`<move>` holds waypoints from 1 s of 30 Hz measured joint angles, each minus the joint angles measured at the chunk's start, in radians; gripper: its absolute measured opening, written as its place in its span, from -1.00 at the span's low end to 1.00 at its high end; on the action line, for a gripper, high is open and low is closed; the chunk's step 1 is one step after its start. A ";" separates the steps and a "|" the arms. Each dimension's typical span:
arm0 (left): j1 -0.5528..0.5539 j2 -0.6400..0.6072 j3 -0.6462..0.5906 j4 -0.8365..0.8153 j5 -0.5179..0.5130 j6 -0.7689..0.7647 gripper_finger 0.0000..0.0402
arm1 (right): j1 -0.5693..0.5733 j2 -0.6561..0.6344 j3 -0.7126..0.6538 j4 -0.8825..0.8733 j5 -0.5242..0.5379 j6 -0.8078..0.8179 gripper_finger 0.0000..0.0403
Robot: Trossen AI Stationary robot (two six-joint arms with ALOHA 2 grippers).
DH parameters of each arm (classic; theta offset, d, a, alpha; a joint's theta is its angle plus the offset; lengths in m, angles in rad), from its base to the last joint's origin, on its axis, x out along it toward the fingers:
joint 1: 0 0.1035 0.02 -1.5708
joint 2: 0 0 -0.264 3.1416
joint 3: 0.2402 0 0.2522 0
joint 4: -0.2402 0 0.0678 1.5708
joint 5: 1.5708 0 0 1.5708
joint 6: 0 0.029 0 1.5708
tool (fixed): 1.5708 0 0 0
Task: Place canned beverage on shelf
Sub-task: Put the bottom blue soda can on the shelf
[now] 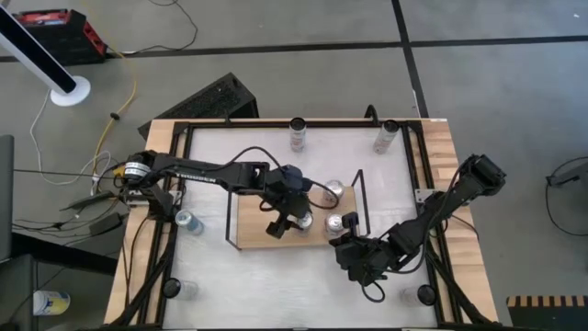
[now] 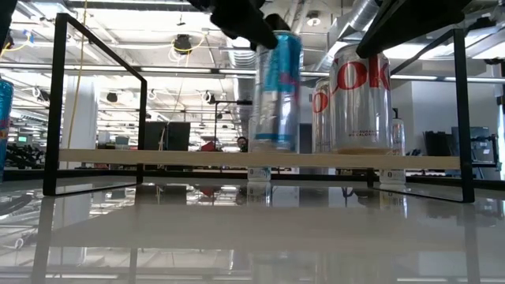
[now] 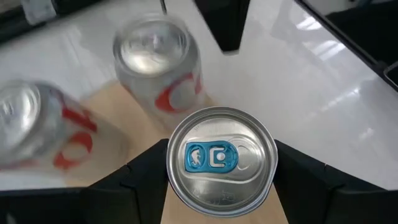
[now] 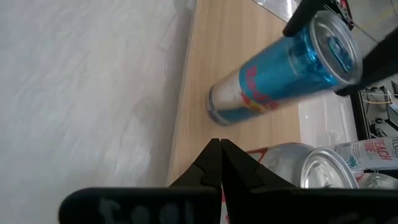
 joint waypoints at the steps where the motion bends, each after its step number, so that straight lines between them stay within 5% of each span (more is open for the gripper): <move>1: 0.000 0.000 -0.003 0.004 -0.002 0.010 0.11 | -0.001 0.000 0.000 0.000 -0.002 0.000 -0.88; 10: 0.001 0.000 -0.003 -0.010 -0.016 -0.041 0.14 | -0.002 0.000 0.000 0.000 -0.003 0.000 -0.88; 18: -0.007 0.001 -0.001 0.011 -0.050 -0.099 0.67 | -0.002 0.000 0.000 0.000 -0.003 0.000 -0.88; 30: -0.062 0.001 0.080 0.006 -0.077 -0.157 0.73 | -0.002 0.000 0.000 0.000 -0.004 -0.001 -0.88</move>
